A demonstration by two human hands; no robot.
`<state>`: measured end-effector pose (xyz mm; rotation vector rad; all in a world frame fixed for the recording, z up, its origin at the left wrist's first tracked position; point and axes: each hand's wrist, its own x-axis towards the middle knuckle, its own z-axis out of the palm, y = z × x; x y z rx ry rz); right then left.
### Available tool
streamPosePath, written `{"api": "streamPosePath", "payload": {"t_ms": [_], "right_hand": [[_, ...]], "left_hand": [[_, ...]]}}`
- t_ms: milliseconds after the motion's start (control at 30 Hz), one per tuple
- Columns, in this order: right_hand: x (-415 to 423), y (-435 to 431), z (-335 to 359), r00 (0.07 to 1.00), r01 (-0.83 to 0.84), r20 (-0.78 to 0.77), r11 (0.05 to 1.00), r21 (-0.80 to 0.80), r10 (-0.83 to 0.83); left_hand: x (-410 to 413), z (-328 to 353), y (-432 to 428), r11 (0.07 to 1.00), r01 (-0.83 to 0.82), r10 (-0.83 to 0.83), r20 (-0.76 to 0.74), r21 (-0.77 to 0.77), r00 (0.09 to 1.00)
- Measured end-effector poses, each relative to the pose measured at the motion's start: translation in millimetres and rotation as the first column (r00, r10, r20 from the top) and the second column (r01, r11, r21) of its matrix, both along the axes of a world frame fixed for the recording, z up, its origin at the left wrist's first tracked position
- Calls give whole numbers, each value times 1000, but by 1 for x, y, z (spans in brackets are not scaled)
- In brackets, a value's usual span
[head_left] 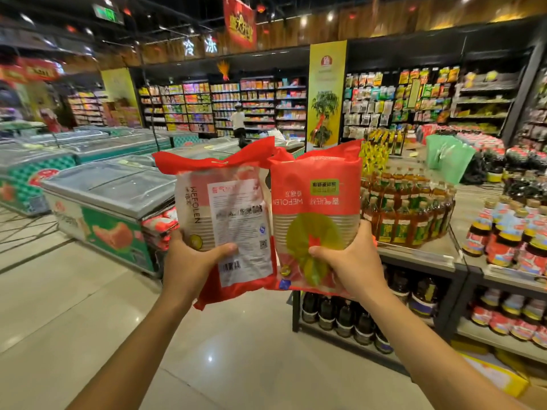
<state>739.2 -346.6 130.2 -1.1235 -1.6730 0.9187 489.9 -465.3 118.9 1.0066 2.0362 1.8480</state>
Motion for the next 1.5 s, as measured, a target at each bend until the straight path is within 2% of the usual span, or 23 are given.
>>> {"api": "streamPosePath", "payload": {"t_ms": [367,667,1067,1500], "right_hand": [[-118,157,-19,985,-166,-57,986,6,166],[-216,297,-22,940,-332,-100,943,-35,327],[-347,388,-38,889,-458,-69,883,-105,453],[-543,474,-38,894,-448,-20,891,-73,448]], "left_hand": [[-86,0,113,992,-130,129,-22,-4,991],[-158,4,214,952,-305,306,6,-35,952],[-263,-14,281,914,-402,406,75,-60,911],[-464,-38,352,910,-413,413,148,-34,899]]}}
